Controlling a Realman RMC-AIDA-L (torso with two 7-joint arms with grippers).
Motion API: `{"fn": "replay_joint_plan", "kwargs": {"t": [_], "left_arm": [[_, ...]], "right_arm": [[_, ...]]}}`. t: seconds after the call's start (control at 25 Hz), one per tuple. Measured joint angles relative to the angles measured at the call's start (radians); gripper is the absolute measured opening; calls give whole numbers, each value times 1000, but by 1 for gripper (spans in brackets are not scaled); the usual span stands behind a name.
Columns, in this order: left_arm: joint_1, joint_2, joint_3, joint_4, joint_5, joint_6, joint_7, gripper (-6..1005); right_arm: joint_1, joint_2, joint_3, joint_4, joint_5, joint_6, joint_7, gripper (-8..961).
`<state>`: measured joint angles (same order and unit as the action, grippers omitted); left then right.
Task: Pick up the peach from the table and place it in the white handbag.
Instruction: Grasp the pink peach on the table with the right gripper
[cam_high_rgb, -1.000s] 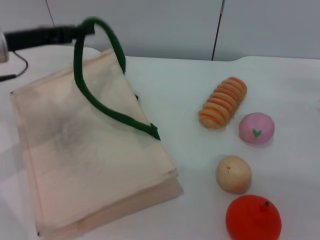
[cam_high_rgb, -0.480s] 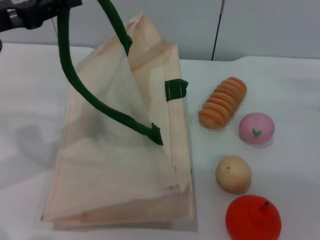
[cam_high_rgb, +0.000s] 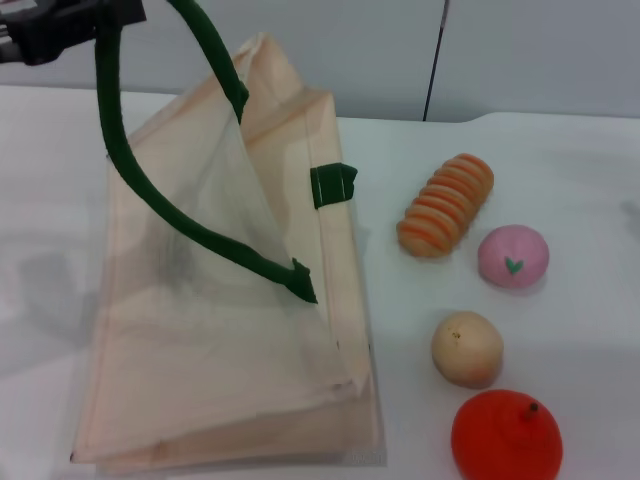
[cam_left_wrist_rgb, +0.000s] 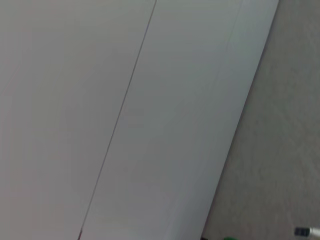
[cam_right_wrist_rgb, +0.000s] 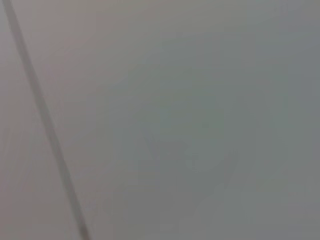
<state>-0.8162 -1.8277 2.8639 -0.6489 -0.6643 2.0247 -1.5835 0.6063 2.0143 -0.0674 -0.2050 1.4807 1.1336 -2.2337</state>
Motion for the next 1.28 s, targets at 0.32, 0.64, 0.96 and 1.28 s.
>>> {"fn": "replay_joint_plan", "kwargs": {"t": [0.32,0.64,0.96,1.28], "left_arm": [[-13,2,0,-13,34,1,-24,145],[-24,6,0,-14,34,3,-41,146],[-25,6,0,-17,34,-1,-41,146],[-26,5,0,-17,33,-6,-41,147]], "right_arm": [[2,-29,-448,-266,-167,77,446,810],[32,-34,-472,-324,-482,140,520,806],[60,-11,-488,-317,-573,147,522,801],[99,2,-516,-274,-588,63,519,797]]}}
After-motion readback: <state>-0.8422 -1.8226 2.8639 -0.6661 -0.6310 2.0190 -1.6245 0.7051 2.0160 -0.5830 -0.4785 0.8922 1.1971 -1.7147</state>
